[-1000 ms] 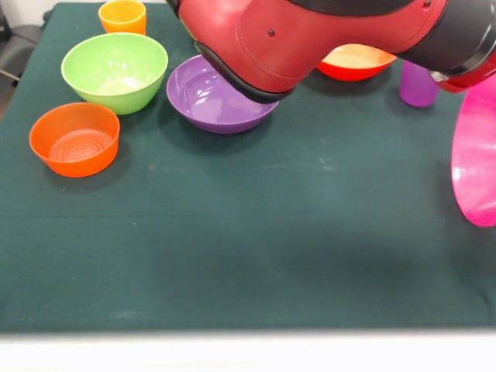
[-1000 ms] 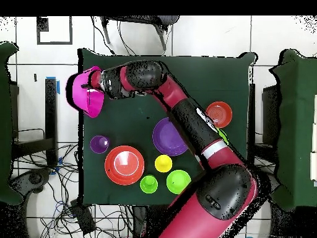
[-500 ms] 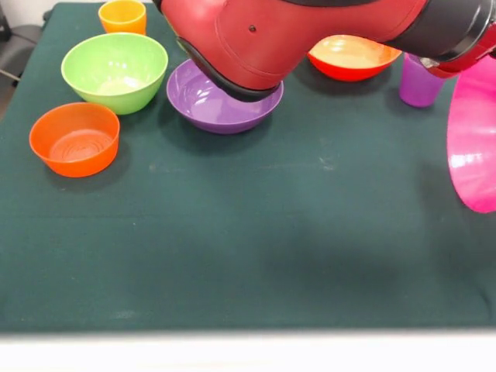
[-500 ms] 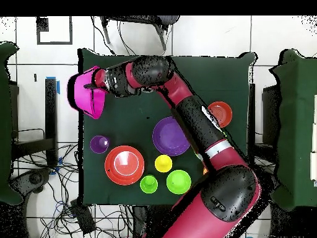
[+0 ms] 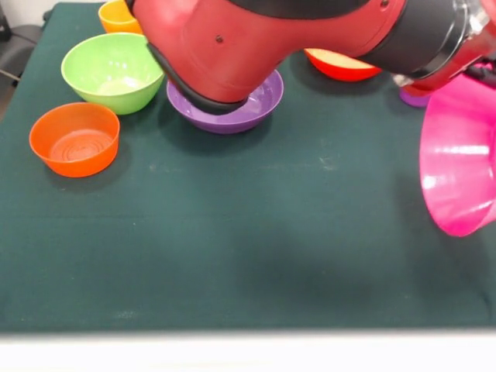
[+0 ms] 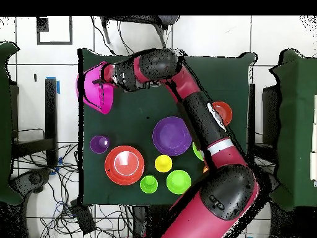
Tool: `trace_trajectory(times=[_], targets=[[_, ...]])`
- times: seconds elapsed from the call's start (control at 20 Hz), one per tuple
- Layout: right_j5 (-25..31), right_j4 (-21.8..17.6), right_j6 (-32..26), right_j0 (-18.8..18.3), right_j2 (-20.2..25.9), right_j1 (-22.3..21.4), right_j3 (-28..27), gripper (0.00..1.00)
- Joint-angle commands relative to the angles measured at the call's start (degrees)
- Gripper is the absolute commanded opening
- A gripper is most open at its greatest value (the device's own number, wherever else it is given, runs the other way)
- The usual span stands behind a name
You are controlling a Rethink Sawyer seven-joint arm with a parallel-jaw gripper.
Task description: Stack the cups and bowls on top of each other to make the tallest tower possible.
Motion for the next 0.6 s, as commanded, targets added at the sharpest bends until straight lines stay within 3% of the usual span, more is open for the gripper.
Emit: trace_trajectory(times=[0.05,0.6], targets=[[5.33,-4.43,-24.10,1.10,-0.31,2.42,-7.72,0.00],[3.61,-5.24,-27.89,1.75,-0.85,6.35,-10.46,0.00]])
